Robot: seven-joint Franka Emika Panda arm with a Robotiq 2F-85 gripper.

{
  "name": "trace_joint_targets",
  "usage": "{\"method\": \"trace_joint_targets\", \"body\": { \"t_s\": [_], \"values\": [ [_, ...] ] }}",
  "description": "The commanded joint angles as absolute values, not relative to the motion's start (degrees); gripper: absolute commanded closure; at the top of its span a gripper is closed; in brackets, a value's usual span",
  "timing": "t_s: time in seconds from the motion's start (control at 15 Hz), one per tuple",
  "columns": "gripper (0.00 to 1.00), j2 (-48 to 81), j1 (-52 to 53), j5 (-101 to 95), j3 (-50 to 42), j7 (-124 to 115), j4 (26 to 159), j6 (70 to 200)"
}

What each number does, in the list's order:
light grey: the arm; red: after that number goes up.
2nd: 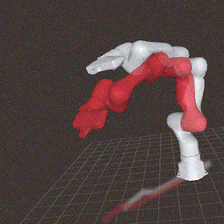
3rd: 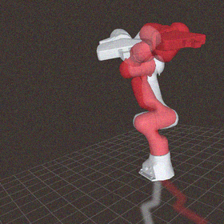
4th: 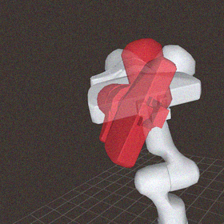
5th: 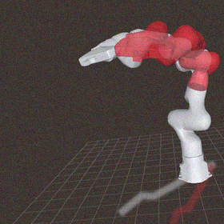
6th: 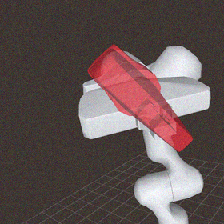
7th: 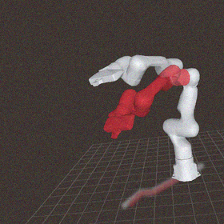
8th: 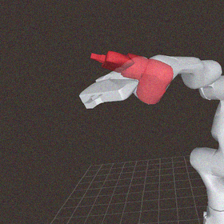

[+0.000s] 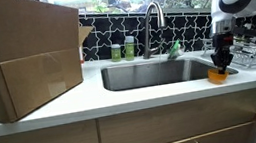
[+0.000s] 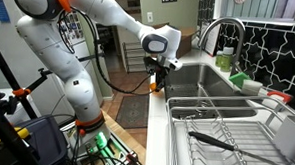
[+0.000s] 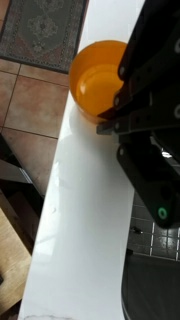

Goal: Pick up the orange bowl from the sink edge and use it to draw some water on the running tap before putting it back on sink edge

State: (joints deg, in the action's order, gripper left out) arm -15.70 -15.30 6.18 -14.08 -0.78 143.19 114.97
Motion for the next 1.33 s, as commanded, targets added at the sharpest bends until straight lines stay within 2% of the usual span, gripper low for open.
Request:
{"method": "trace_joint_targets", "body": {
  "t_s": [0.0, 0.47, 0.53, 0.8, 1.2, 1.27],
  "values": [
    [0.99, -14.96, -15.05, 7.25, -14.68, -0.1, 143.63, 115.26],
    [0.99, -12.51, -15.03, 7.43, -14.62, -0.51, 142.89, 115.29],
    [0.75, -12.73, -14.98, 7.97, -14.72, -0.13, 143.05, 115.91],
    [0.5, -14.65, -14.9, 8.36, -14.58, 0.29, 143.93, 118.51],
    [0.04, -15.3, -13.95, 9.0, -14.56, 3.37, 143.59, 119.04],
    [0.01, -14.81, -13.76, 9.19, -14.61, 3.95, 143.27, 118.63]
  ]
}}
